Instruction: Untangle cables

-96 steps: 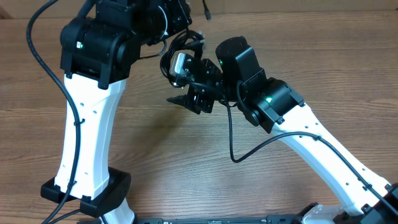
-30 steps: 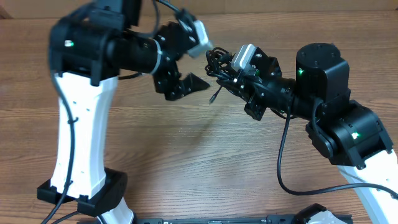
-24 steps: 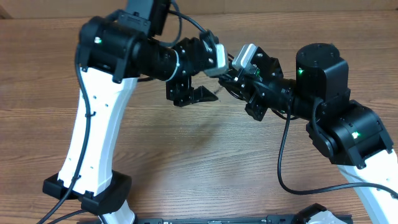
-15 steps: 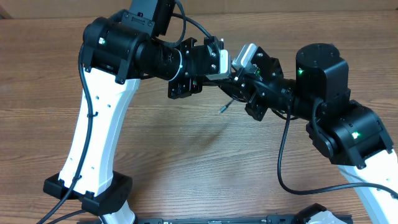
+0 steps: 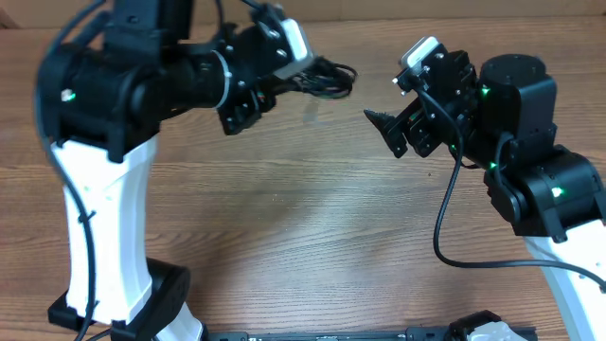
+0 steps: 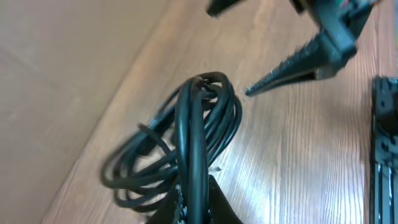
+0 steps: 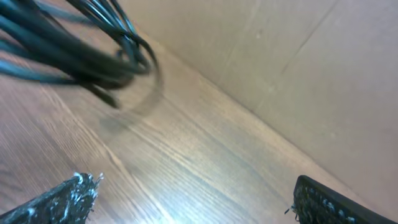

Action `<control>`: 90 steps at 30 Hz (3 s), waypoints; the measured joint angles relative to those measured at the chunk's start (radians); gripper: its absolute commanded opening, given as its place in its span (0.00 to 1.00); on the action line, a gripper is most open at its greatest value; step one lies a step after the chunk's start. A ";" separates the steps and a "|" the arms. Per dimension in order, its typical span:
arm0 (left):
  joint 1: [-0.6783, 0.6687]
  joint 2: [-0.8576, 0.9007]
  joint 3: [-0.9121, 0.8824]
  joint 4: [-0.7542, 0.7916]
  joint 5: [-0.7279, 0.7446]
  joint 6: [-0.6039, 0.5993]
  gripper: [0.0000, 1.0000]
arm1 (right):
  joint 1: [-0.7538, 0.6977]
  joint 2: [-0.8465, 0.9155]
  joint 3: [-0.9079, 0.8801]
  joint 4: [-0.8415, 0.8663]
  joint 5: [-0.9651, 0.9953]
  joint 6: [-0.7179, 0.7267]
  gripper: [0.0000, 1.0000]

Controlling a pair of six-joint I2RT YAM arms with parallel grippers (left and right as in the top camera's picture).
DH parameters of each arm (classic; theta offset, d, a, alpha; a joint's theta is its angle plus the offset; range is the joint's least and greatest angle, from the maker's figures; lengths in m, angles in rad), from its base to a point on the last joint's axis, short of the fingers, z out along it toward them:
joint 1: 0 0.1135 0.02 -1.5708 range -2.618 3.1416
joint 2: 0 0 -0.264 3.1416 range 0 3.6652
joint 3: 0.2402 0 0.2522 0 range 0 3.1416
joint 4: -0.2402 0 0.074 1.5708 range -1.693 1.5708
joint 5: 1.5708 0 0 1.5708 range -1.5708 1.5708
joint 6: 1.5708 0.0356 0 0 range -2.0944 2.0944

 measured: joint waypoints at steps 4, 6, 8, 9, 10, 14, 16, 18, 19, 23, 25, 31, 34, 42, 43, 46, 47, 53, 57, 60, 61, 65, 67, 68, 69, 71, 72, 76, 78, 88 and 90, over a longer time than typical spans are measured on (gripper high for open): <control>0.016 -0.004 0.019 0.014 -0.002 -0.080 0.04 | 0.000 0.027 0.000 -0.021 -0.044 0.029 1.00; 0.019 -0.004 0.019 0.017 -0.002 -0.104 0.04 | 0.000 0.054 0.000 -0.017 -0.102 0.038 1.00; 0.020 -0.004 0.019 0.018 -0.002 -0.126 0.04 | 0.000 0.079 0.000 0.005 -0.164 0.044 1.00; 0.020 -0.004 0.019 0.018 -0.001 -0.130 0.04 | 0.000 0.087 0.000 0.013 -0.180 0.047 1.00; 0.020 -0.004 0.019 0.019 -0.002 -0.144 0.04 | 0.000 0.099 0.000 0.042 -0.217 0.048 1.00; 0.020 -0.004 0.021 0.021 -0.002 -0.183 0.04 | 0.000 0.098 0.003 0.194 -0.304 0.097 1.00; 0.020 -0.004 0.021 0.038 -0.002 -0.214 0.04 | 0.000 0.083 0.009 0.279 -0.318 0.137 0.99; 0.020 -0.004 0.021 0.066 -0.002 -0.249 0.04 | 0.000 0.053 0.017 0.338 -0.328 0.195 0.99; 0.020 -0.004 0.021 0.086 -0.002 -0.281 0.04 | 0.000 0.026 0.019 0.362 -0.333 0.234 0.98; 0.020 -0.004 0.021 0.170 -0.001 -0.419 0.04 | 0.000 -0.052 0.027 0.378 -0.341 0.318 0.91; 0.020 -0.004 0.021 0.184 -0.001 -0.476 0.04 | 0.000 -0.081 0.035 0.377 -0.366 0.343 0.91; 0.020 -0.004 0.021 0.185 0.000 -0.601 0.04 | 0.000 -0.078 0.040 0.378 -0.526 0.312 0.95; 0.020 -0.004 0.021 0.185 0.016 -0.623 0.04 | 0.000 -0.054 0.040 0.356 -0.563 0.254 0.95; 0.020 -0.004 0.022 0.127 0.100 -0.668 0.04 | 0.018 0.063 0.039 0.240 -0.592 0.053 0.62; 0.020 -0.004 0.022 0.121 0.103 -0.675 0.04 | 0.018 0.068 0.039 0.240 -0.592 0.044 0.55; 0.020 -0.004 0.022 0.099 0.113 -0.691 0.04 | 0.019 0.072 0.039 0.237 -0.593 0.028 0.55; 0.020 -0.004 0.022 0.095 0.116 -0.695 0.04 | 0.019 0.072 0.039 0.238 -0.595 0.022 0.59; 0.020 -0.004 0.022 0.087 0.145 -0.701 0.04 | 0.019 0.072 0.039 0.228 -0.604 0.009 0.74; 0.020 -0.004 0.022 0.087 0.163 -0.700 0.04 | 0.029 0.072 0.039 0.256 -0.618 0.005 0.78; 0.020 -0.004 0.022 0.079 0.161 -0.699 0.04 | 0.031 0.068 0.039 0.329 -0.616 0.010 0.78; 0.020 -0.004 0.022 0.069 0.161 -0.696 0.04 | 0.031 0.063 0.039 0.350 -0.609 0.014 0.78; 0.020 -0.004 0.022 0.056 0.160 -0.689 0.04 | 0.031 0.019 0.039 0.372 -0.550 0.024 0.79; 0.020 -0.004 0.022 0.048 0.160 -0.689 0.04 | 0.031 -0.015 0.039 0.367 -0.527 0.025 0.79; 0.020 -0.004 0.022 0.047 0.160 -0.689 0.04 | 0.031 -0.030 0.039 0.364 -0.516 0.026 0.79; 0.020 -0.004 0.022 0.043 0.160 -0.689 0.04 | 0.031 -0.045 0.039 0.364 -0.503 0.026 0.80; 0.020 -0.004 0.022 0.036 0.161 -0.689 0.04 | 0.031 -0.067 0.039 0.365 -0.464 0.026 0.80; 0.020 -0.004 0.022 0.033 0.161 -0.689 0.04 | 0.031 -0.071 0.040 0.367 -0.451 0.026 0.80; 0.020 -0.004 0.022 -0.006 0.196 -0.688 0.04 | 0.031 -0.050 0.041 0.368 -0.364 0.024 0.82; 0.019 -0.004 0.023 -0.029 0.220 -0.687 0.04 | 0.031 -0.025 0.041 0.368 -0.348 0.023 0.86; -0.002 -0.010 0.022 -0.047 0.236 -0.685 0.04 | 0.031 0.058 0.041 0.366 -0.329 0.022 0.07; -0.002 -0.019 0.022 -0.047 0.236 -0.685 0.04 | 0.031 0.058 0.041 0.365 -0.328 0.026 0.04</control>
